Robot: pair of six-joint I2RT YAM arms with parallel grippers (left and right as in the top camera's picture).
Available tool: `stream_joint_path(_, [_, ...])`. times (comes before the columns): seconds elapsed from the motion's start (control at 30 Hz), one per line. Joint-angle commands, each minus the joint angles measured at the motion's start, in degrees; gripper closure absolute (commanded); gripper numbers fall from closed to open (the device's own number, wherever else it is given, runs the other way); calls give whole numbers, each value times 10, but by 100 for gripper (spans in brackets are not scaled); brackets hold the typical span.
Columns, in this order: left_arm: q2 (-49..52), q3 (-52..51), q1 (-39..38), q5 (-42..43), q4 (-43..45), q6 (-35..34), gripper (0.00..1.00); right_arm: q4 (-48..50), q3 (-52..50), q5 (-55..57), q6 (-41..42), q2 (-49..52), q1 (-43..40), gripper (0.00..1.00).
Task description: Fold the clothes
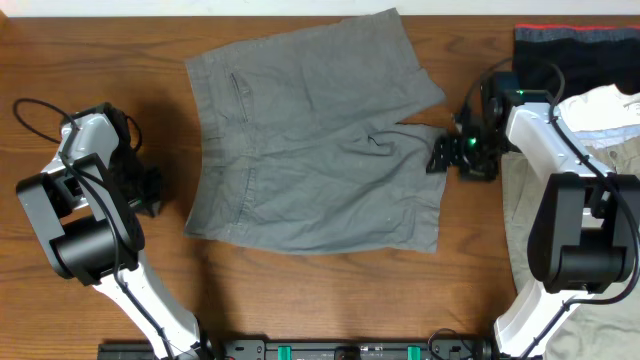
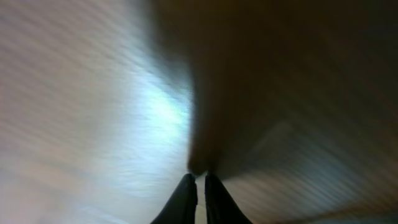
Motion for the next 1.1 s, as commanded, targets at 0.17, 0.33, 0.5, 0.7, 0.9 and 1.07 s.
stream_joint_path(0.17, [2, -6, 1, 243, -36, 152, 85, -94, -12, -36, -34, -20, 23, 27])
stream_joint_path(0.33, [-74, -6, 1, 249, -67, 174, 84, -87, -37, -36, -38, -31, 52, 29])
stream_joint_path(0.5, [-205, -7, 1, 197, -75, 124, 75, -79, -68, -26, -28, -83, 76, 29])
stream_joint_path(0.7, [-312, -61, 1, 144, -58, 45, 53, -8, -186, -2, 101, -194, 82, 22])
stream_joint_path(0.9, [-309, -189, 1, 144, 33, -26, 48, 50, -270, -12, 150, -243, 82, 20])
stream_joint_path(1.07, [-296, -273, 1, 146, 124, -90, 48, 57, -277, -13, 149, -243, 82, 20])
